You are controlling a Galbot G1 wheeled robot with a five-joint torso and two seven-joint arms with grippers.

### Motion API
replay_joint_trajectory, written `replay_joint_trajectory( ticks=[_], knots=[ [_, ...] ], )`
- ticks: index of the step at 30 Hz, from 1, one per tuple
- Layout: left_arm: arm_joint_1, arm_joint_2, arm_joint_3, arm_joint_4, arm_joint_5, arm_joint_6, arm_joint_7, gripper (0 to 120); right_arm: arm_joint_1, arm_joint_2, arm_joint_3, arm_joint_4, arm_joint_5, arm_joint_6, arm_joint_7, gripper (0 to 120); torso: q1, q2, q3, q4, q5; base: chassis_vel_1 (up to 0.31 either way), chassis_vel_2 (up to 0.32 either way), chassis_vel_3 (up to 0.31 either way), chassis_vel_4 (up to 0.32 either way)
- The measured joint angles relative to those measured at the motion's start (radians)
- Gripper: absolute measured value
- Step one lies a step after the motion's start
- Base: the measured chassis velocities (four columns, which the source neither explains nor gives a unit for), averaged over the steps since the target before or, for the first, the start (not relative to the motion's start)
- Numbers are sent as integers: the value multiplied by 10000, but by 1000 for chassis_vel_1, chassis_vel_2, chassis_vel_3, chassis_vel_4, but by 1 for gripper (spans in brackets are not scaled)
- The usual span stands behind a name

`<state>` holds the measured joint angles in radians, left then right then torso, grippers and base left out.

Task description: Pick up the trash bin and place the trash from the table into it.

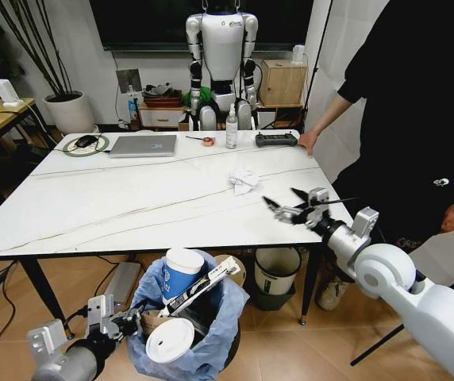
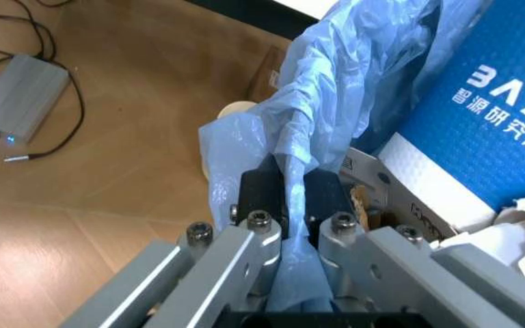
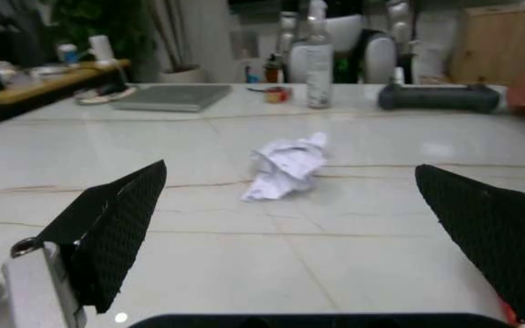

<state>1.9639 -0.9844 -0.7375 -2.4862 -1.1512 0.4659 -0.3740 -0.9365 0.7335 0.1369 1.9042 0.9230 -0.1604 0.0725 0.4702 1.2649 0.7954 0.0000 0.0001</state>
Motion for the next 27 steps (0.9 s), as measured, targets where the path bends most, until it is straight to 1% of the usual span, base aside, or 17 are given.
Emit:
replay_joint_trajectory(
  ticks=[6, 16, 20, 27],
  knots=[
    [-8, -52, 41, -24, 61, -7, 41, 0, -36, 242, 193, -603, -647, -335, 741, 100, 0, 0, 0, 0, 0, 0, 0, 0, 0],
    [46, -82, 74, -48, 152, -29, 94, 0, 30, 650, 195, -1075, -657, -764, 1305, 100, 0, 0, 0, 0, 0, 0, 0, 0, 0],
    [41, -84, 67, -48, 154, -41, 97, 0, 80, 834, 193, -1212, -878, -1278, 1865, 100, 0, 0, 0, 0, -1, 0, 0, 0, 0],
    [10, -78, 51, -41, 148, -51, 99, 0, 303, 1027, 92, -1749, -930, -1351, 1917, 100, 0, 0, 0, 0, -1, 0, 0, 0, 0]
  ],
)
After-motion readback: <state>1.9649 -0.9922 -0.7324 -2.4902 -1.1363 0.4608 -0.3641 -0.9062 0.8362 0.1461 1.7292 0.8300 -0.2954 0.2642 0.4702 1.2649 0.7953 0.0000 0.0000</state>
